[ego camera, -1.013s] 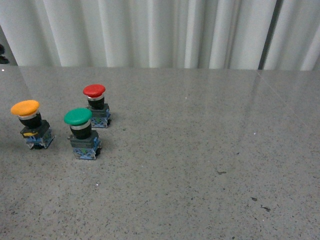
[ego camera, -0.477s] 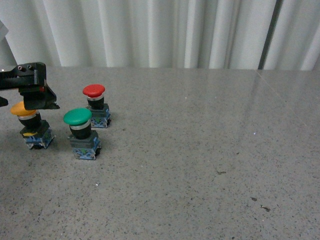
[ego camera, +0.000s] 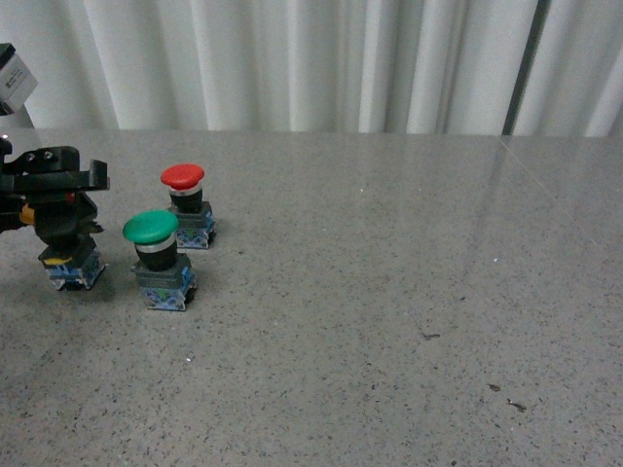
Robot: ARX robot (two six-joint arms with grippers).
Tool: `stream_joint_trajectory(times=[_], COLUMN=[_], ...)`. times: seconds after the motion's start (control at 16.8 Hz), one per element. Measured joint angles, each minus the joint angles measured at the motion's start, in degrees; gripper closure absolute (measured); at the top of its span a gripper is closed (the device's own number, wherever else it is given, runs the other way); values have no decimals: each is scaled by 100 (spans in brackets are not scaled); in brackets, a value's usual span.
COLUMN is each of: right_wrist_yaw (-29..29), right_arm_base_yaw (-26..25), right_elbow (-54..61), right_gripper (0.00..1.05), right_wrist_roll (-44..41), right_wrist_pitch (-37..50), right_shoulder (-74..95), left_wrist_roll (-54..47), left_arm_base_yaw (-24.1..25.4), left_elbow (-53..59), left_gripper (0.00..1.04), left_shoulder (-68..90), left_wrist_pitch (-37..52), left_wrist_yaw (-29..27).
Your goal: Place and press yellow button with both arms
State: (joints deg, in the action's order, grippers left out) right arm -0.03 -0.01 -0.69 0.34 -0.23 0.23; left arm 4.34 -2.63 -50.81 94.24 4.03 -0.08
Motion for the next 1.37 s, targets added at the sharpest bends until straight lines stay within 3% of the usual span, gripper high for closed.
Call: stream_joint_trajectory(times=[0.06,0.12,0.42,0.6,0.77,0.95,1.13,1.37], right_wrist_yaw=[2,0,0,2,0,2,2,0], right_arm_base_yaw=[0,0,0,0,0,0,0,0], right_elbow=[-2,0,-2,-2,-2,0,-2,-2], right_gripper=[7,7,7,7,7,7,7,7], right_wrist_roll=[0,0,0,0,0,0,0,0], right_wrist_pitch=[0,0,0,0,0,0,0,0], right_shoulder=[0,0,0,0,0,0,0,0], left_wrist_roll=[2,4,306,625,1093,1851,2474,3005], left_arm_base_yaw=[0,11,-114,-1043,-2256,-3040,-3414,-3429], left_elbow=[68,103,-24,-730,-1314,-1600,-1753,-2122], left_gripper=[64,67,68,68,68,68,68,68], left_shoulder=[-120,-264,-1519,-1449,-688,120,527,970], left_wrist_pitch=[-33,-87,-339,-525,-514,-643,-756,-977], left_wrist_yaw=[-26,-42,-481,-756,-1451,-1950,-2159,-2188])
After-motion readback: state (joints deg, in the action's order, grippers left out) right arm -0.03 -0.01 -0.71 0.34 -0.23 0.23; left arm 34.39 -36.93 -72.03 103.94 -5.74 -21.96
